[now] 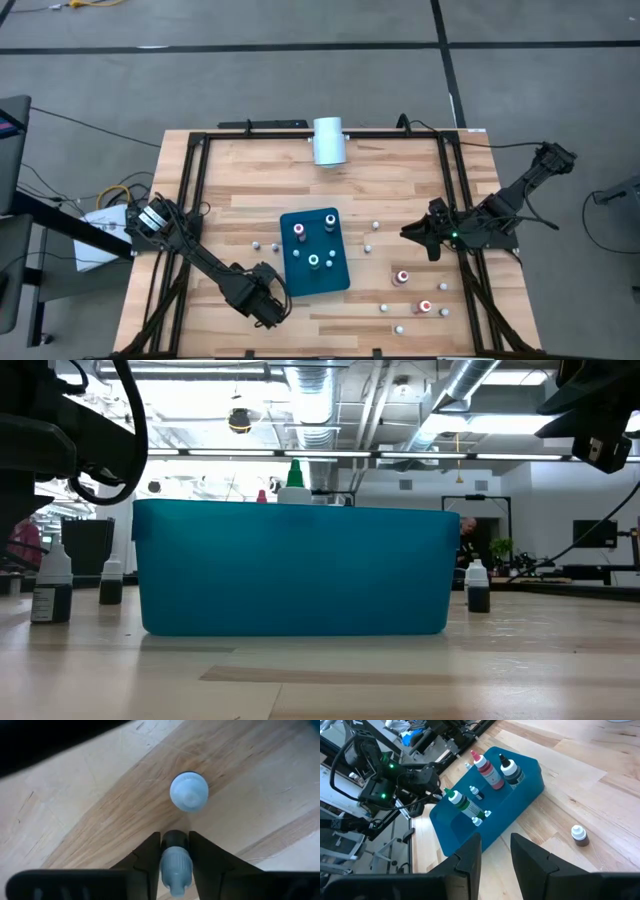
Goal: Pick & Place food coloring
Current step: Put the bottom left small green food coloring bottle into the blue bin
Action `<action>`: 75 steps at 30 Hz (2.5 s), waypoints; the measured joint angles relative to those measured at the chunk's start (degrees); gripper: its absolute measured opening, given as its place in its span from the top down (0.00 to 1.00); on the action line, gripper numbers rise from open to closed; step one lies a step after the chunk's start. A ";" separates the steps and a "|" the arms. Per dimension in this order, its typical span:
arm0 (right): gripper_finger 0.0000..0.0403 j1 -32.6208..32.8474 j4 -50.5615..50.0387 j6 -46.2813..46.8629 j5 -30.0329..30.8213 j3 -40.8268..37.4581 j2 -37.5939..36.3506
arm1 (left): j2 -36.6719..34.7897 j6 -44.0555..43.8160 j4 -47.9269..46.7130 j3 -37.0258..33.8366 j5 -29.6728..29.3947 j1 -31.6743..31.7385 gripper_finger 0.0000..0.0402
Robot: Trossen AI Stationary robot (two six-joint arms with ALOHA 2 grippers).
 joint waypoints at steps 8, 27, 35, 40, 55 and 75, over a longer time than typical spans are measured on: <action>0.77 0.00 0.00 0.00 0.00 0.00 -0.01 | 0.00 0.99 -0.31 0.02 1.40 0.00 0.80; 0.77 0.00 0.00 0.01 0.00 0.00 0.00 | -0.26 5.48 -10.48 8.20 3.13 -0.02 0.84; 0.77 0.00 0.00 -0.04 0.00 0.00 0.00 | -0.32 9.43 -20.25 18.86 0.92 0.10 0.83; 0.77 0.00 -0.04 -0.13 0.00 0.00 -0.01 | -0.35 10.63 -24.87 26.46 -2.60 1.14 0.83; 0.77 0.00 -0.06 -0.05 -0.02 0.00 0.01 | -0.35 21.83 -19.26 34.45 -5.77 8.25 0.83; 0.77 0.00 -0.13 -0.09 0.00 0.00 0.01 | 3.54 29.31 -11.43 32.73 -5.41 12.41 0.82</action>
